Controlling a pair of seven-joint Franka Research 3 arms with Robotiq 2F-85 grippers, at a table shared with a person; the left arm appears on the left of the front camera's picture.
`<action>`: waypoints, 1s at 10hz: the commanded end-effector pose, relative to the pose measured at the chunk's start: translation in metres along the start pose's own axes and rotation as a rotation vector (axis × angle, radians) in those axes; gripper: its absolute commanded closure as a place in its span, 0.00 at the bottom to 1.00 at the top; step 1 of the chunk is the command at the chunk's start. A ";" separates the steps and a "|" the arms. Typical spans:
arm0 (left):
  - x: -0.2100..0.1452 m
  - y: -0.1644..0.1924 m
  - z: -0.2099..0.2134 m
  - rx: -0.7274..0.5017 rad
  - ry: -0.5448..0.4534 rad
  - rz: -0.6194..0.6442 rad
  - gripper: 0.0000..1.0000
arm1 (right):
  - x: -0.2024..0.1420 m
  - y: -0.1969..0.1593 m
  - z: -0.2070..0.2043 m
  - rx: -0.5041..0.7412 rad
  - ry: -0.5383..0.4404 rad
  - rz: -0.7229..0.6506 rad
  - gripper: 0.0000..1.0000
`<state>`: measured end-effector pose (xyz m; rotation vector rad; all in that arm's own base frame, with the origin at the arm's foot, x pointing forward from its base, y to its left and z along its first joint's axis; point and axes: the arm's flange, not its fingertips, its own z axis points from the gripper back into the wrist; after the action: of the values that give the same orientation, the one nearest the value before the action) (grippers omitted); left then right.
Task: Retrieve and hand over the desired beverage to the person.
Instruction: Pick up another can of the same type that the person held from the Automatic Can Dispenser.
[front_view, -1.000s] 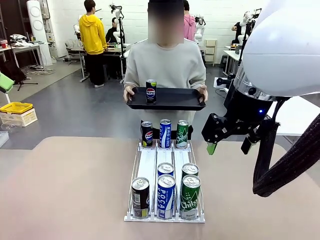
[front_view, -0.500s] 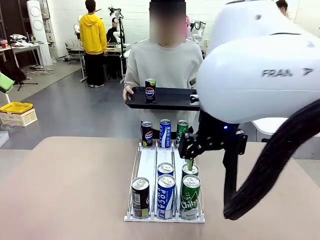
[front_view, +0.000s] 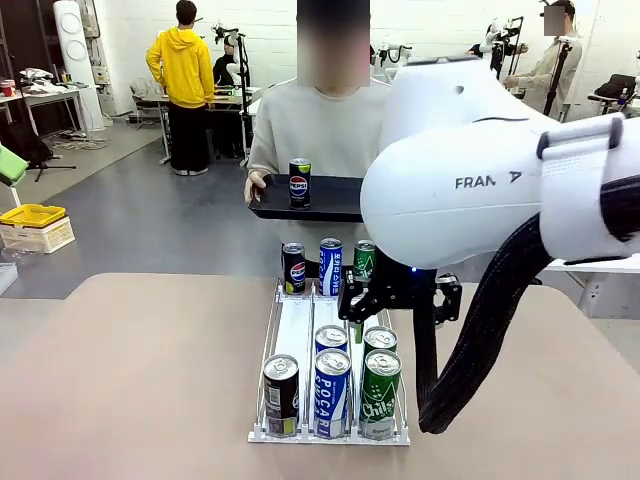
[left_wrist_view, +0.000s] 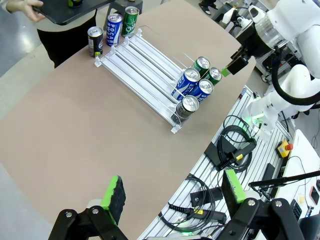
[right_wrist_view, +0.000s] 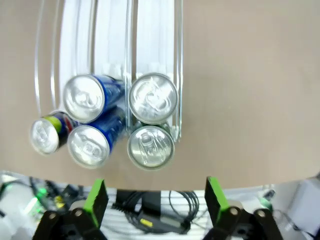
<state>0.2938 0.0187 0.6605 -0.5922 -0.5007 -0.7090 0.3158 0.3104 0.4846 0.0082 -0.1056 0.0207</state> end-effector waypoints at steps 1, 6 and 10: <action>-0.001 -0.001 0.001 -0.019 -0.012 -0.011 0.00 | 0.003 0.009 -0.019 -0.005 -0.038 -0.017 0.00; -0.001 -0.001 0.001 -0.019 -0.012 -0.011 0.00 | 0.005 0.006 -0.045 0.021 0.036 -0.072 0.00; -0.001 -0.001 0.001 -0.019 -0.012 -0.011 0.00 | 0.010 0.003 -0.044 0.006 0.036 -0.034 0.00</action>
<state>0.2938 0.0188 0.6605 -0.5924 -0.5009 -0.7085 0.3289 0.3145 0.4430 0.0194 -0.0689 -0.0238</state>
